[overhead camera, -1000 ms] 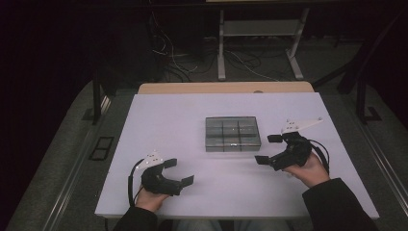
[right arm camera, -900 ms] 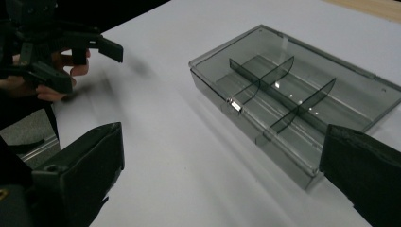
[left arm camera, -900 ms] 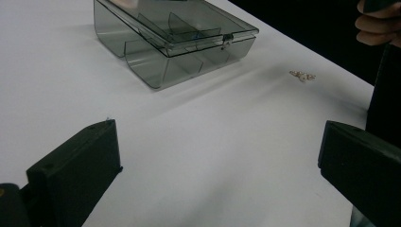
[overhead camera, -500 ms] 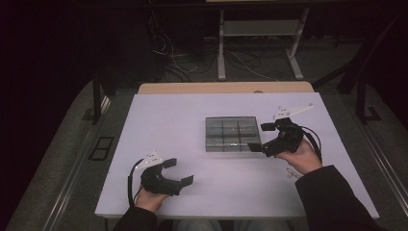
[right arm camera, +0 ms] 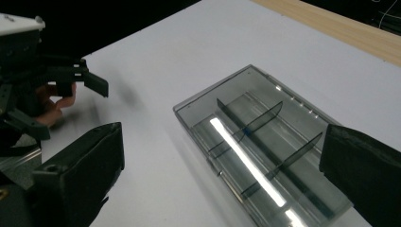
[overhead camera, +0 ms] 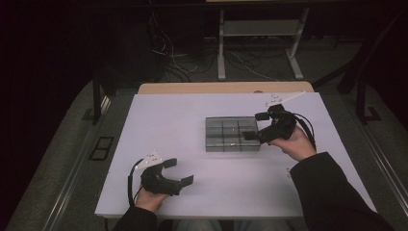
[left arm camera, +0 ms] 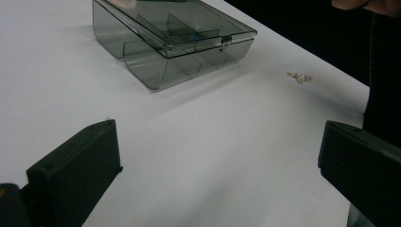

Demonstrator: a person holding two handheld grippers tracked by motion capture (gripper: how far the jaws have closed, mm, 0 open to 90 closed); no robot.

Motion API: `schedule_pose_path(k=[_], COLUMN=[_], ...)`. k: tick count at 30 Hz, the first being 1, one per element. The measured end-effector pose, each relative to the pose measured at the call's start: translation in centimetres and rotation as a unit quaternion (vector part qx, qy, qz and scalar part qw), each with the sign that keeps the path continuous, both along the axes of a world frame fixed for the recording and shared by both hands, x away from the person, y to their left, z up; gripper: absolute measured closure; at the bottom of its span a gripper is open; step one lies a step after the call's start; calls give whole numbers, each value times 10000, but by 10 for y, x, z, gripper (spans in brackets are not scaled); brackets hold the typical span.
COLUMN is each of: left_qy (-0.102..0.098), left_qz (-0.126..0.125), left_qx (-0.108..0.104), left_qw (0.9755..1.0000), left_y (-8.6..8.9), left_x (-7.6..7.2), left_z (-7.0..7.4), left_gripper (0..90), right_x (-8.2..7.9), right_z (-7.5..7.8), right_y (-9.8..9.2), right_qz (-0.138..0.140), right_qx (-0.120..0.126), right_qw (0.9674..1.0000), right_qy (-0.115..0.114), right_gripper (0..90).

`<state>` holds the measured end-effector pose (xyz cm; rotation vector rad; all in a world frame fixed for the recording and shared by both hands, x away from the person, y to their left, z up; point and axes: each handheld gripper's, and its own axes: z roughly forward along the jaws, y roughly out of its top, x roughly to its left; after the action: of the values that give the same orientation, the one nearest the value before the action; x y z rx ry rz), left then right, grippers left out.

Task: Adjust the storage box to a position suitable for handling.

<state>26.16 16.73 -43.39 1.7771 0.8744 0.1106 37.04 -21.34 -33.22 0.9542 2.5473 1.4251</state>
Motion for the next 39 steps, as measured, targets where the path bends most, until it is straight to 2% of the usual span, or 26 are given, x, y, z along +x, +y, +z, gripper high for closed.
schedule_pose_path(k=[12,20,27,30,39], left_qy=[9,45,38,36,52], left_qz=[-19,-34,-35,-30,-29], left_qx=[-20,20,28,10,51], left_qw=[10000,10000,10000,10000,10000], left_y=[0,0,1,0,0], left_x=[0,1,1,1,2], left_z=[0,-1,0,0,-1], left_gripper=[0,0,0,0,0], right_x=[23,40,59,68,79], right_z=[4,4,-3,-9,-23], right_y=[10,22,30,32,35], right_qz=[-54,-70,-147,-264,-400], right_qx=[33,-36,-67,-59,-149], right_qw=[10000,10000,9998,9995,9985], right_qy=[49,54,115,192,333], right_gripper=[5,5,5,5,5])
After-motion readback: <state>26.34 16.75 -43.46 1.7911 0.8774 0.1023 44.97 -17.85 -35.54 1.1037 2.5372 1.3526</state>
